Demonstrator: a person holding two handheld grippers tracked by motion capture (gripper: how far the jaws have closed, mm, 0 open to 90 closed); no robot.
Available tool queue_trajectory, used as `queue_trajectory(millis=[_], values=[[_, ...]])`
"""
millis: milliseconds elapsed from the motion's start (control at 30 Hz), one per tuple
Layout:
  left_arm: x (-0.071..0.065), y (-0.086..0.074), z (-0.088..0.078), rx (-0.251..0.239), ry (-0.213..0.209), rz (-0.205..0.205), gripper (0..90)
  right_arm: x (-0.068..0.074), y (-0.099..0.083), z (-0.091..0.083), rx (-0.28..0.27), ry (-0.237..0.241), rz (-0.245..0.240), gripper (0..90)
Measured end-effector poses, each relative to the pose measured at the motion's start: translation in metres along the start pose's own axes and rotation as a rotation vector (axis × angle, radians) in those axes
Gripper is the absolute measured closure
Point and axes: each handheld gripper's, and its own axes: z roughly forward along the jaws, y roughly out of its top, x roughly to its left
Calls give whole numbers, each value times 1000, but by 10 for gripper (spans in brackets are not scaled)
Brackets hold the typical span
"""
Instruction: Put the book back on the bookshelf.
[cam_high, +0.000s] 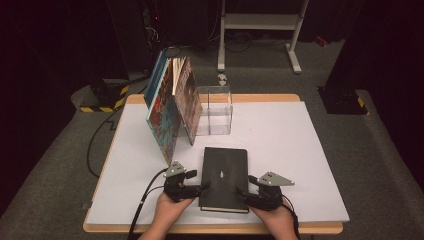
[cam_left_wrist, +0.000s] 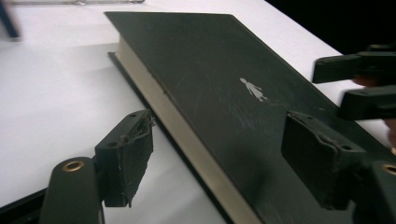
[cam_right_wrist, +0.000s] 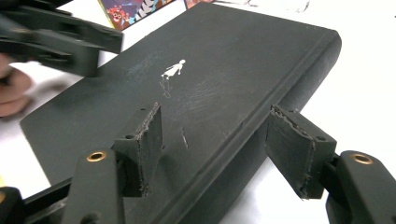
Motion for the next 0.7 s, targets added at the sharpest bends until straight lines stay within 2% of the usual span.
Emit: queue_trajectory(millis=[33, 133, 267, 500, 633, 700], values=[[1, 2, 6, 11, -15, -31, 259, 0, 0, -1, 0, -1, 0, 355], [1, 6, 13, 23, -16, -26, 288, -1, -2, -1, 9, -3, -3, 352], [-1, 10, 13, 29, -10, -29, 318, -4, -3, -4, 4, -6, 0, 355], [-4, 20, 4, -9, -18, 5, 384, -5, -2, -6, -5, -10, 0, 358], [-5, 27, 4, -14, -35, 34, 450, -5, -2, -6, -9, -6, 4, 357], [-5, 28, 6, -8, -44, 34, 466, -5, -2, -6, -8, -4, 7, 357]])
